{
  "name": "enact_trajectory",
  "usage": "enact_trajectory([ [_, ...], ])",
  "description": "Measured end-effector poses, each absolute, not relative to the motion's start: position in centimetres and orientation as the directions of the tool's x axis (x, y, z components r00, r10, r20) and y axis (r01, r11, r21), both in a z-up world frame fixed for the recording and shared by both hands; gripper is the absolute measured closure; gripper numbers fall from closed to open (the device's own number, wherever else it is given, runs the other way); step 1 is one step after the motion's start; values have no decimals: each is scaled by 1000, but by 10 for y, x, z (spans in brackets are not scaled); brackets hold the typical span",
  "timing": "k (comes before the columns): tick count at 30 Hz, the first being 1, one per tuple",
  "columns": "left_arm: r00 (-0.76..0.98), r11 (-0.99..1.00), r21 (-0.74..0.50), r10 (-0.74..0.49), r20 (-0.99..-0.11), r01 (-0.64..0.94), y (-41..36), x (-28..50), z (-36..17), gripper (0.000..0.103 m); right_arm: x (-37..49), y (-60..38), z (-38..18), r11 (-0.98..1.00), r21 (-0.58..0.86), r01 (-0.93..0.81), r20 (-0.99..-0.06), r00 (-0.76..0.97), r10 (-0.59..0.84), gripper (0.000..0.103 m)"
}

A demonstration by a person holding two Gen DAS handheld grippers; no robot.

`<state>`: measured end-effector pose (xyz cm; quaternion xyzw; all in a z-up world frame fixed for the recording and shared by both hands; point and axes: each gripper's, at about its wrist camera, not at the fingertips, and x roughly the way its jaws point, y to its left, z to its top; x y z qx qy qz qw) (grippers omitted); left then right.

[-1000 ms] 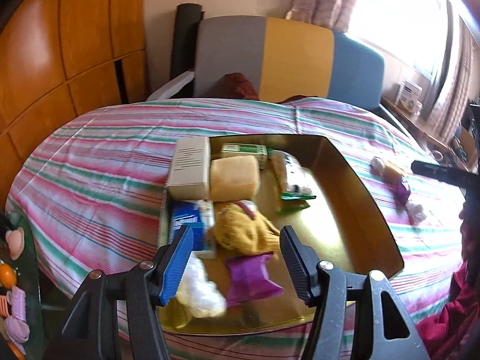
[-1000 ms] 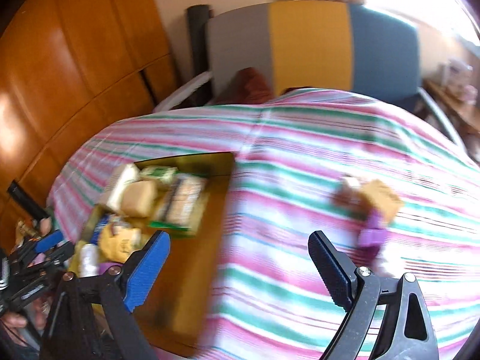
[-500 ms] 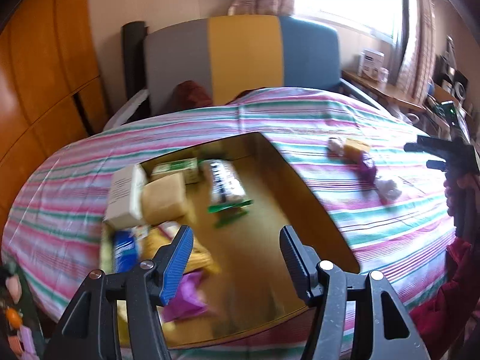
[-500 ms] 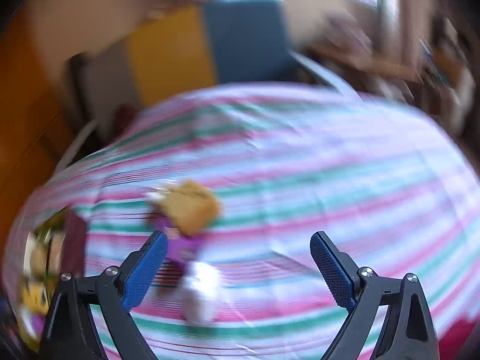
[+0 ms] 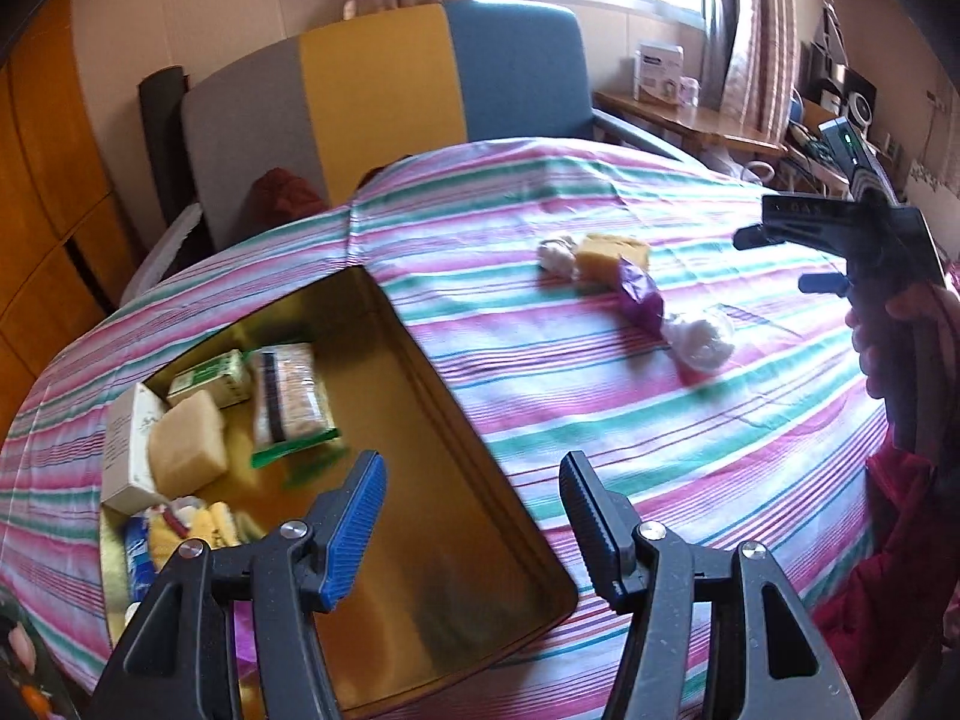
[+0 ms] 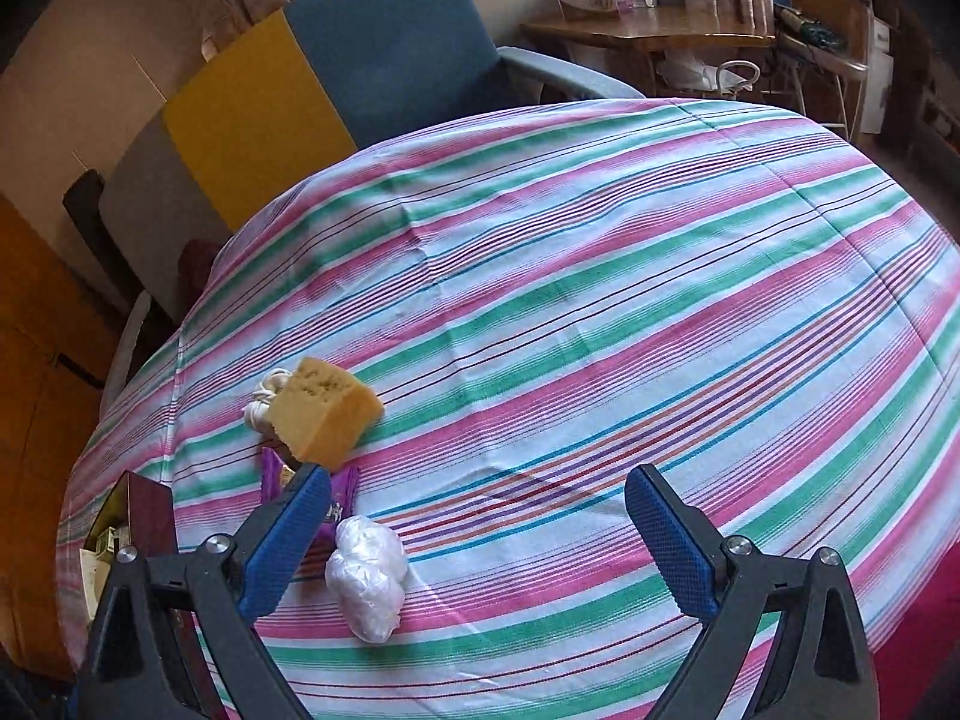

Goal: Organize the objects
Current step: 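Grasp the white plastic bag on the table with the right tool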

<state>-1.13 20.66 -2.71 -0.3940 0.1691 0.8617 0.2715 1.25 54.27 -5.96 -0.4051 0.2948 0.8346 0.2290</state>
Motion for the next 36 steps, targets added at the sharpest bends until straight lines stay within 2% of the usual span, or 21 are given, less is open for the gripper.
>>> enact_trajectory([
  [5, -519, -783, 68, 341, -784, -618, 218, -10, -34, 42, 12, 542, -62, -725, 321, -610, -814, -569, 119, 3],
  [10, -493, -777, 48, 350, -796, -628, 222, -8, -40, 42, 4, 529, -63, -772, 364, -522, -808, -589, 18, 3],
  [14, -479, -779, 25, 359, -801, -627, 221, -10, -42, 42, -7, 508, -68, -833, 333, -443, -826, -563, -30, 3],
  [20, -464, -769, 6, 380, -800, -640, 222, -11, -42, 42, -20, 488, -83, -888, 233, -397, -869, -494, -8, 5],
  [22, -462, -769, -3, 386, -798, -639, 222, -12, -41, 42, -25, 483, -87, -905, 206, -373, -877, -481, -2, 10],
  [25, -456, -772, -24, 400, -795, -635, 221, -15, -39, 42, -33, 471, -101, -932, 161, -326, -905, -426, -7, 28],
  [26, -451, -773, -38, 408, -794, -633, 221, -16, -38, 42, -36, 468, -106, -939, 139, -314, -915, -403, -1, 38],
  [27, -447, -773, -48, 415, -793, -632, 221, -17, -38, 42, -39, 465, -111, -946, 106, -305, -925, -380, 19, 59],
  [28, -445, -775, -58, 420, -791, -629, 221, -18, -36, 42, -41, 463, -114, -951, 81, -299, -930, -366, 36, 69],
  [32, -452, -781, -91, 447, -772, -617, 224, -23, -27, 42, -35, 469, -107, -947, 57, -316, -917, -391, 75, 70],
  [36, -425, -769, -120, 468, -775, -628, 240, -28, -24, 42, -25, 492, -100, -904, 32, -426, -908, -390, 152, 70],
])
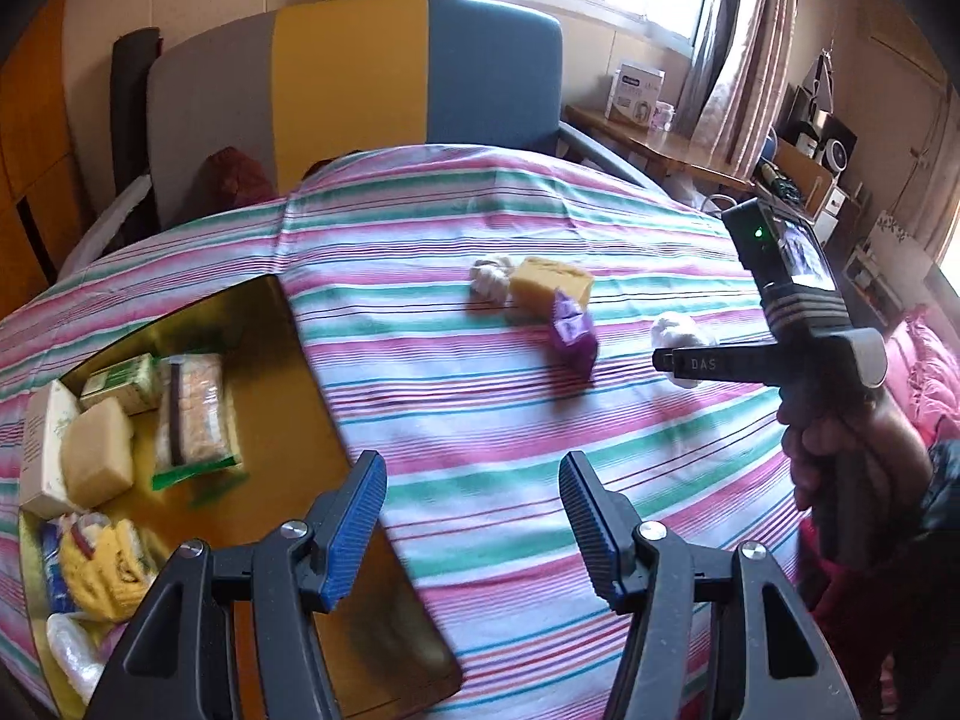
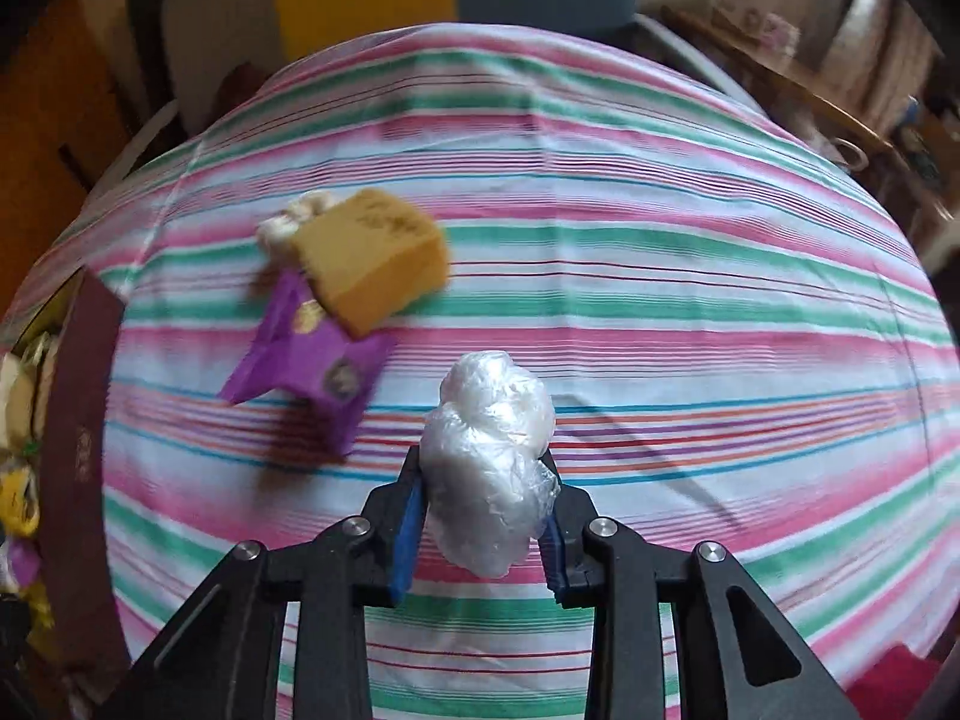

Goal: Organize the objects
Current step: 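Grasp the white plastic bag on the table with the right tool, then grasp the purple snack packet with the left tool while the right holds the plastic bag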

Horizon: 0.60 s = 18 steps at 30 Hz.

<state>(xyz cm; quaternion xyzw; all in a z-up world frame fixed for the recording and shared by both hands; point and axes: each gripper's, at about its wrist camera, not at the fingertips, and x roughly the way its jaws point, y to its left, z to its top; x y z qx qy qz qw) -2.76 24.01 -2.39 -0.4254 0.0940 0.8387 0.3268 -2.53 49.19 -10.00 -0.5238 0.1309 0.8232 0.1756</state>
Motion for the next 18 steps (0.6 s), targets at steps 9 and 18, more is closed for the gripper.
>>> enact_trajectory([
  [9, -340, -728, -171, 498, -798, -664, 297, -43, -37, 42, -13, 527, -90, -827, 13, -562, -896, -373, 240, 69],
  [18, -288, -732, -255, 527, -800, -632, 348, -77, -60, 44, -5, 537, -82, -796, 85, -599, -887, -410, 213, 68],
])
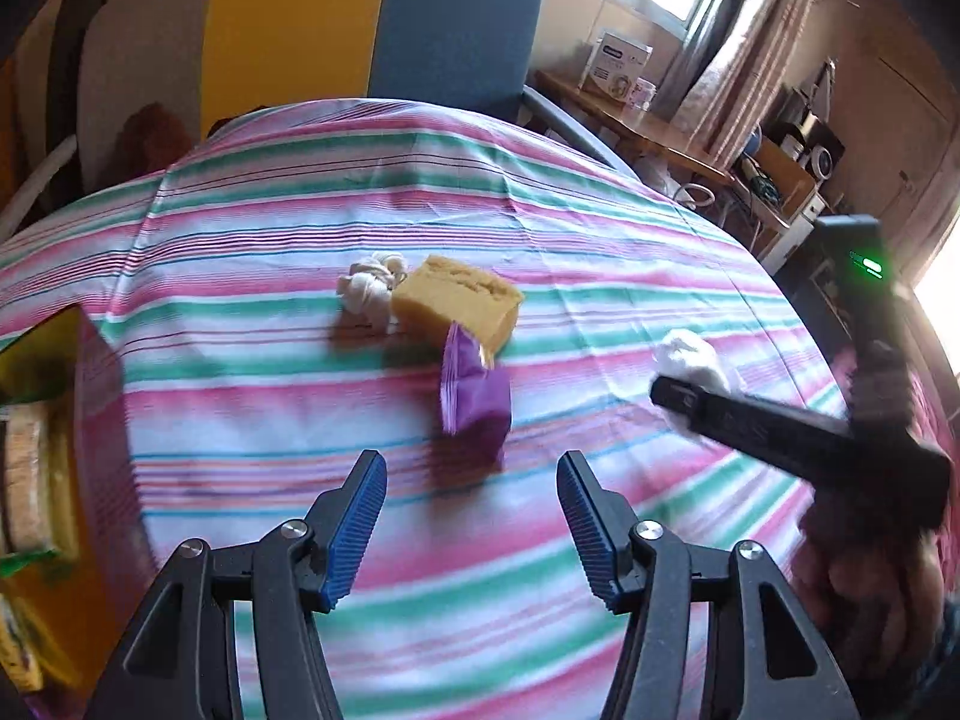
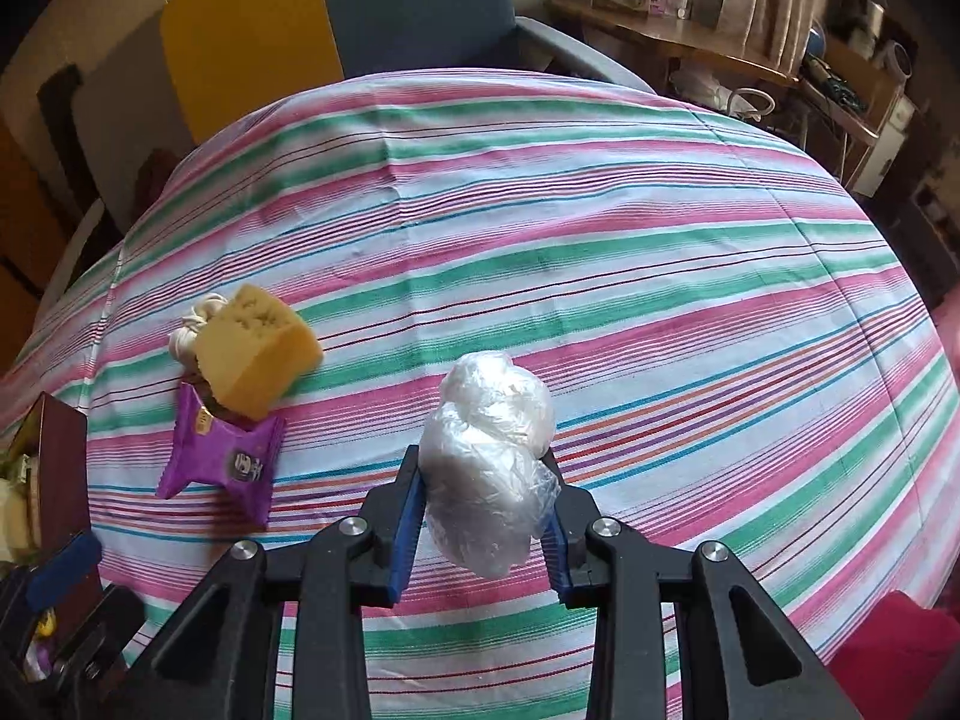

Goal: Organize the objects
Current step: 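Grasp the purple snack packet with the left tool while the right holds the plastic bag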

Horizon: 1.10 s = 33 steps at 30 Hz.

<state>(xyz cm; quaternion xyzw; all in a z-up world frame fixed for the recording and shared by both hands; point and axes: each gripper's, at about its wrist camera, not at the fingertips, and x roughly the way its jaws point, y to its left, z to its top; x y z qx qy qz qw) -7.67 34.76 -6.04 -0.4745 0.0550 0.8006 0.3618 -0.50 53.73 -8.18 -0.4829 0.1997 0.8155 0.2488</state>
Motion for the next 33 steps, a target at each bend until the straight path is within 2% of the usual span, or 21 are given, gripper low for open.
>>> enact_trajectory([
  [3, -252, -716, -293, 549, -797, -633, 361, -87, -70, 44, -2, 541, -79, -786, 114, -608, -881, -427, 202, 68],
  [7, -235, -720, -261, 510, -828, -643, 384, -96, -86, 44, -1, 543, -78, -780, 145, -609, -878, -443, 182, 66],
  [8, -227, -717, -262, 508, -831, -646, 389, -99, -91, 54, -1, 543, -77, -780, 150, -608, -877, -446, 180, 66],
  [9, -231, -717, -251, 501, -834, -650, 393, -101, -94, 71, 0, 543, -77, -780, 154, -606, -875, -450, 177, 65],
  [20, -274, -690, -252, 556, -784, -679, 377, -71, -95, 76, -4, 545, -78, -790, 150, -595, -878, -448, 171, 65],
  [33, -361, -664, -136, 554, -750, -736, 317, -9, -71, 76, -18, 522, -80, -864, 96, -494, -871, -461, 167, 67],
])
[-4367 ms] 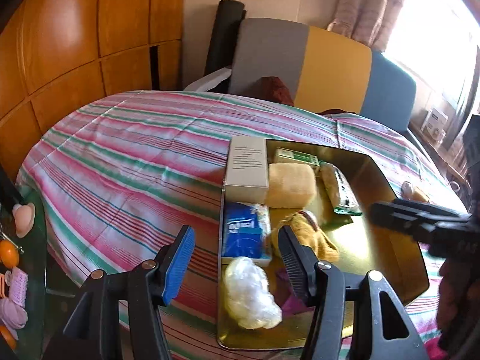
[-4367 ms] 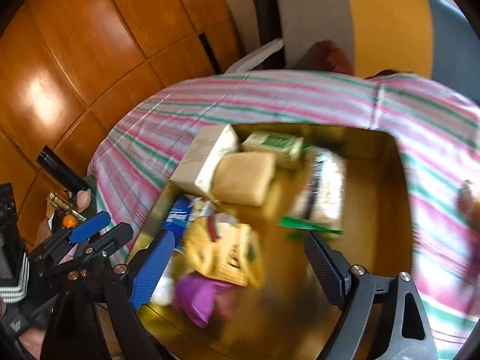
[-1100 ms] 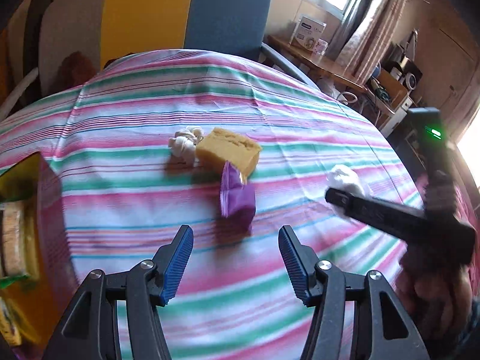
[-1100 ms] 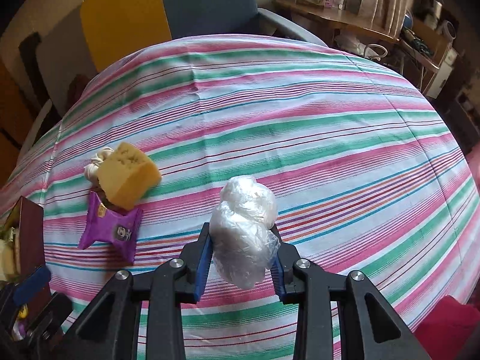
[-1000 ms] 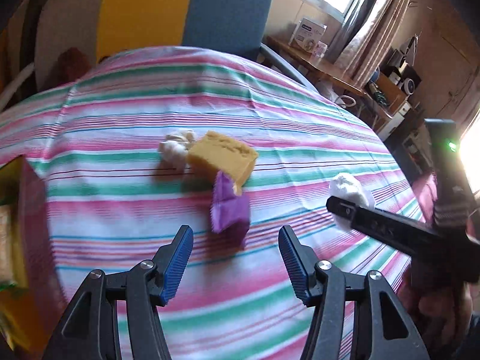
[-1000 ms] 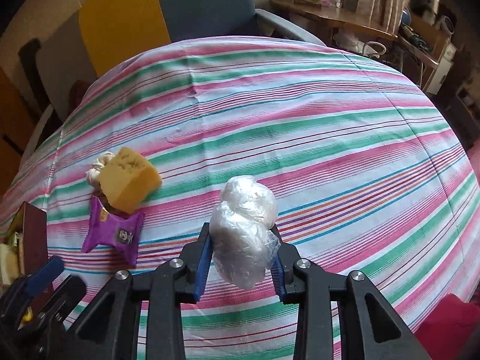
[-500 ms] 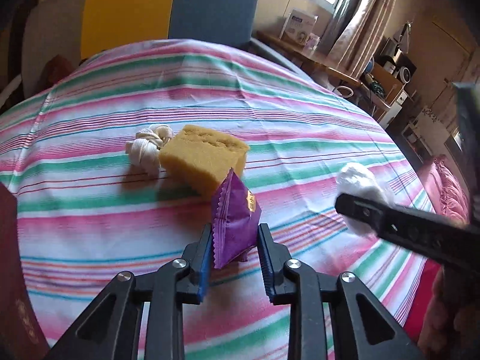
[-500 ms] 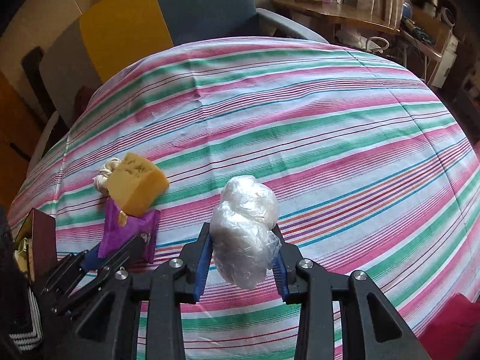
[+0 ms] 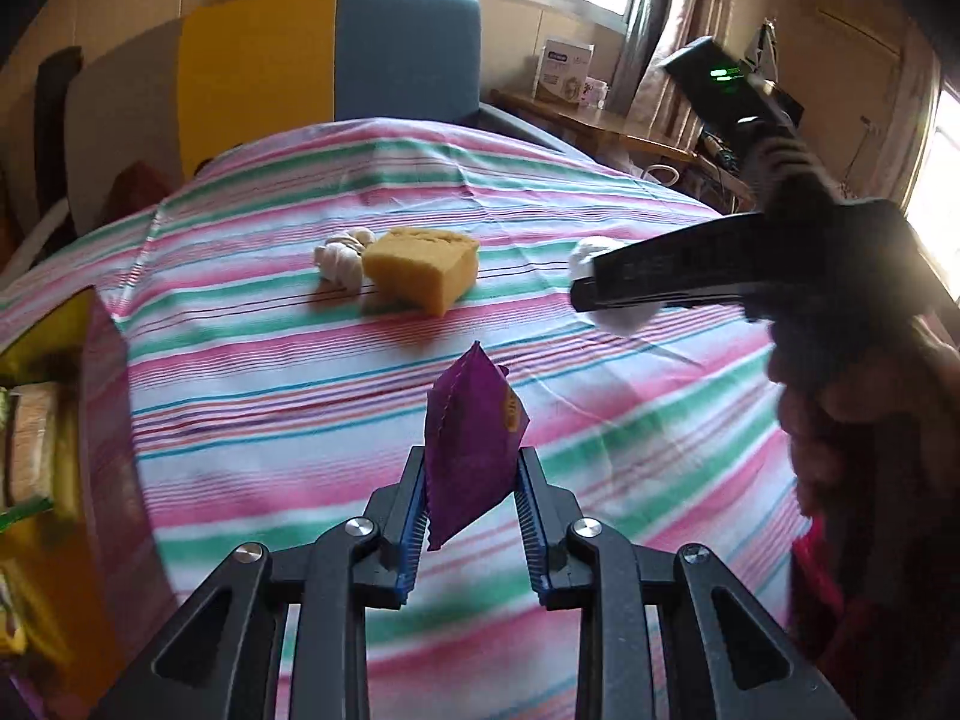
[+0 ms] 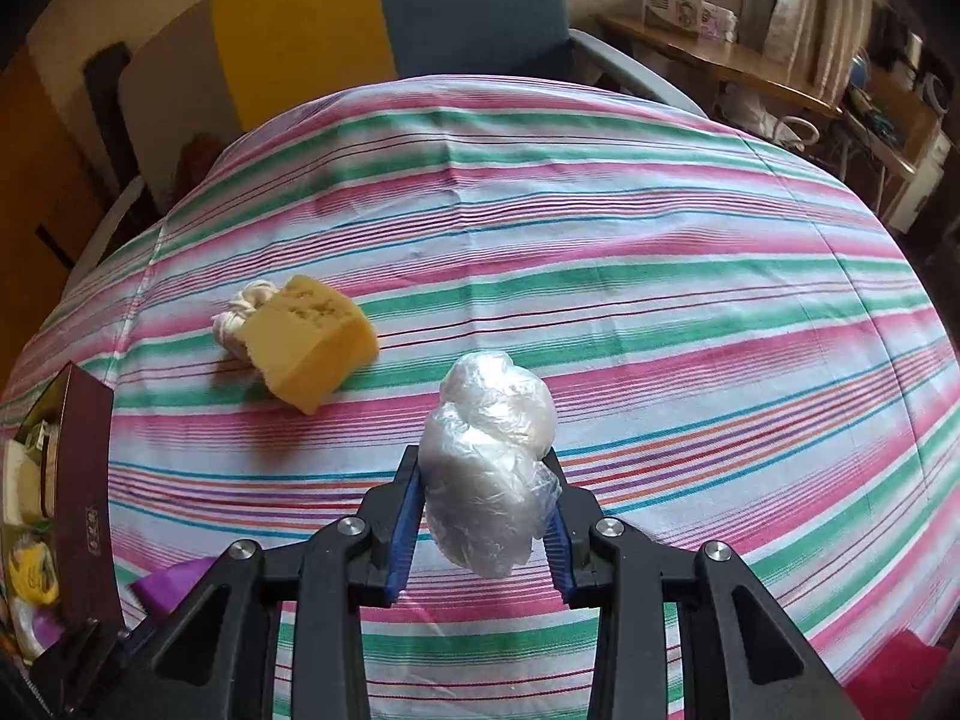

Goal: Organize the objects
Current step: 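Grasp the purple snack packet with the left tool while the right holds the plastic bag, then carry the purple packet into the gold tray and open the left tool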

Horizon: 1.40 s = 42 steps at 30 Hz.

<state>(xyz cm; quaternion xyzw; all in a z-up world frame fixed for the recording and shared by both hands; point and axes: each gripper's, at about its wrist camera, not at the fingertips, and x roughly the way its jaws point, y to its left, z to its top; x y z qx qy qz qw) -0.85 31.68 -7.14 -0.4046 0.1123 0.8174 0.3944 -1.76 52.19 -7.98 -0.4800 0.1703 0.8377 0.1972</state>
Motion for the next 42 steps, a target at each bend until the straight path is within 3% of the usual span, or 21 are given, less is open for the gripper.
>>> enact_trajectory([
  [19, -436, -689, -127, 579, -690, -714, 240, 15, -24, 76, -36, 465, -103, -968, 2, -252, -897, -428, 109, 67],
  [42, -471, -766, -189, 548, -691, -614, 177, -6, -23, 76, -34, 467, -118, -962, -23, -272, -915, -381, 130, 68],
])
